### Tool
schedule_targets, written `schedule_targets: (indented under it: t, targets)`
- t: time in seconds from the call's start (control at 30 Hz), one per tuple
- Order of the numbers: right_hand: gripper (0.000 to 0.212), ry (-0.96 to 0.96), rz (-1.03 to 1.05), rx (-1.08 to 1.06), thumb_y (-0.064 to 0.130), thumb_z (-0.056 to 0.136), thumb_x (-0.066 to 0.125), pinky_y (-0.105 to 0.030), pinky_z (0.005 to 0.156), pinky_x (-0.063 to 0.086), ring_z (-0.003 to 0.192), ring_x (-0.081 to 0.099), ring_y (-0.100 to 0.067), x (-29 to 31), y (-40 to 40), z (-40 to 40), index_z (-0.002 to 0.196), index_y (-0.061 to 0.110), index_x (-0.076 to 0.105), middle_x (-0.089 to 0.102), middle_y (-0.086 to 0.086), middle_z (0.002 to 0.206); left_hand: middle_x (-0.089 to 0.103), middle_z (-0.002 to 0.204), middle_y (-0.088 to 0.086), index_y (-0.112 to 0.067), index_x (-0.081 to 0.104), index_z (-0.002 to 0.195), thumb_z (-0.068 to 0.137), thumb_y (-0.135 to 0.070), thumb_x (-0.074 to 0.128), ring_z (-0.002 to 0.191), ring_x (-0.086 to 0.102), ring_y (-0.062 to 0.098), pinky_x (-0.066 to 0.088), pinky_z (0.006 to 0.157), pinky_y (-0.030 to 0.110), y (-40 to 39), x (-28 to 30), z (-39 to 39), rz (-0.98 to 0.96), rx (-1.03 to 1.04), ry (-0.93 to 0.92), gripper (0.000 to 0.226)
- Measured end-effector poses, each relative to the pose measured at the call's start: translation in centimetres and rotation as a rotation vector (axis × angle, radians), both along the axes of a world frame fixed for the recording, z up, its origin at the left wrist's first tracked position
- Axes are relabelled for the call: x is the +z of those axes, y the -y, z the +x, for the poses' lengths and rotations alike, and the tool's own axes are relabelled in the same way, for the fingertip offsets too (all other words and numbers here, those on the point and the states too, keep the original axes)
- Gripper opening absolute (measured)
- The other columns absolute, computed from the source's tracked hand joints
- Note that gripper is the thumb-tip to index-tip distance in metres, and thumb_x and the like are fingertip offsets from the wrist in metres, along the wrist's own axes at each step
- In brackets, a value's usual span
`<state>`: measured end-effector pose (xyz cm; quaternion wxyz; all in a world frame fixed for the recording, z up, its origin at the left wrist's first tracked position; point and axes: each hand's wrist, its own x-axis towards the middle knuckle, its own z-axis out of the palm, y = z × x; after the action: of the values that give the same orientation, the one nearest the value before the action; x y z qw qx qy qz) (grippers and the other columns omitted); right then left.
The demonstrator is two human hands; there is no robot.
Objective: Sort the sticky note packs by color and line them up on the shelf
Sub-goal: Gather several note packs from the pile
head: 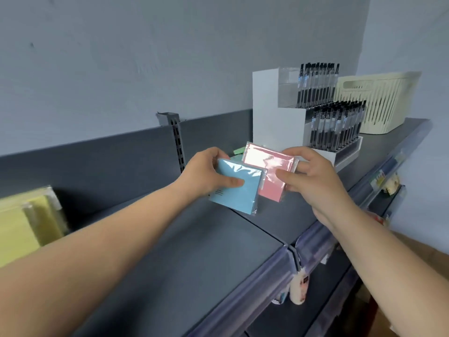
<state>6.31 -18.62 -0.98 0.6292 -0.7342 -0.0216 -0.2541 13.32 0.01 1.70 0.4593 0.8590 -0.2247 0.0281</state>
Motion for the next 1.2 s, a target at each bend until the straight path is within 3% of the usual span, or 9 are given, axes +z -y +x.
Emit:
schedule_targets:
  t: [0.13, 0.2, 0.3, 0.43, 0.57, 0.73, 0.83, 1.07, 1.2]
  targets:
    - [0.032, 0.024, 0.012, 0.093, -0.003, 0.081, 0.064, -0.03, 0.069, 0.055, 0.078, 0.066, -0.011, 0.4, -1.5, -1.6, 0.089, 0.027, 0.057, 0.069, 0.002, 0.091, 0.066, 0.093, 0.007, -0.016, 0.054, 0.086, 0.073, -0.009, 0.077, 0.082, 0.064, 0.022, 0.055, 0.068, 0.039, -3.3, 0.8, -2.7, -0.061, 0.058, -0.053, 0.027]
    - [0.036, 0.031, 0.003, 0.145, -0.006, 0.083, 0.062, -0.025, 0.063, 0.055, 0.078, 0.066, -0.007, 0.5, -2.3, -2.6, 0.087, 0.03, 0.057, 0.069, 0.004, 0.095, 0.067, 0.094, 0.009, -0.012, 0.056, 0.091, 0.076, -0.009, 0.075, 0.081, 0.065, 0.021, 0.056, 0.067, 0.037, -4.8, 1.1, -4.5, -0.07, 0.084, -0.061, 0.025]
    - [0.037, 0.018, -0.009, 0.217, -0.006, 0.084, 0.06, -0.034, 0.072, 0.055, 0.085, 0.065, -0.014, 0.5, -3.5, -4.1, 0.089, 0.03, 0.057, 0.068, 0.003, 0.096, 0.068, 0.094, 0.01, -0.008, 0.056, 0.096, 0.078, -0.01, 0.073, 0.079, 0.067, 0.02, 0.057, 0.06, 0.031, -7.0, 1.2, -7.5, -0.089, 0.149, -0.065, 0.025]
    - [0.035, -0.008, -0.02, 0.326, -0.005, 0.084, 0.06, -0.04, 0.077, 0.054, 0.088, 0.065, -0.018, 0.3, -6.0, -5.8, 0.09, 0.03, 0.056, 0.068, 0.004, 0.093, 0.066, 0.088, 0.009, -0.009, 0.055, 0.091, 0.079, -0.009, 0.072, 0.077, 0.066, 0.02, 0.057, 0.071, 0.042, -10.0, 0.7, -11.9, -0.117, 0.273, -0.079, 0.021]
    - [0.035, -0.023, -0.03, 0.399, -0.001, 0.083, 0.062, -0.038, 0.078, 0.053, 0.093, 0.064, -0.019, -0.2, -9.4, -7.6, 0.092, 0.032, 0.055, 0.068, 0.003, 0.097, 0.066, 0.083, 0.003, -0.014, 0.054, 0.084, 0.078, -0.012, 0.073, 0.071, 0.065, 0.013, 0.057, 0.058, 0.027, -13.1, 0.0, -15.9, -0.134, 0.377, -0.073, 0.02]
    - [0.033, -0.04, -0.053, 0.483, 0.004, 0.083, 0.064, -0.04, 0.082, 0.054, 0.098, 0.063, -0.016, -0.5, -14.0, -10.0, 0.096, 0.033, 0.054, 0.068, 0.005, 0.101, 0.066, 0.085, 0.002, -0.014, 0.054, 0.086, 0.079, -0.013, 0.073, 0.072, 0.064, 0.009, 0.058, 0.058, 0.027, -17.3, -0.5, -20.9, -0.177, 0.502, -0.073, 0.02]
    - [0.031, -0.051, -0.082, 0.532, 0.004, 0.084, 0.064, -0.041, 0.083, 0.054, 0.099, 0.063, -0.017, -0.5, -17.0, -11.3, 0.095, 0.032, 0.055, 0.068, 0.004, 0.103, 0.066, 0.088, 0.006, -0.011, 0.055, 0.089, 0.077, -0.013, 0.074, 0.076, 0.066, 0.016, 0.058, 0.059, 0.028, -20.1, -0.7, -23.4, -0.202, 0.55, -0.075, 0.022]
    - [0.03, -0.047, -0.112, 0.6, 0.0, 0.085, 0.061, -0.041, 0.083, 0.053, 0.094, 0.064, -0.02, -0.3, -24.1, -13.2, 0.09, 0.029, 0.057, 0.069, 0.006, 0.095, 0.065, 0.09, 0.002, -0.014, 0.054, 0.086, 0.077, -0.013, 0.074, 0.081, 0.066, 0.014, 0.06, 0.066, 0.033, -27.1, -1.2, -27.5, -0.222, 0.623, -0.059, 0.021]
    - [0.029, -0.059, -0.133, 0.605, -0.001, 0.085, 0.06, -0.036, 0.08, 0.051, 0.09, 0.063, -0.018, -0.1, -27.9, -13.7, 0.089, 0.028, 0.056, 0.067, 0.008, 0.092, 0.064, 0.091, 0.002, -0.014, 0.054, 0.086, 0.076, -0.013, 0.075, 0.083, 0.065, 0.017, 0.059, 0.06, 0.029, -31.7, -1.1, -28.4, -0.21, 0.659, -0.03, 0.023]
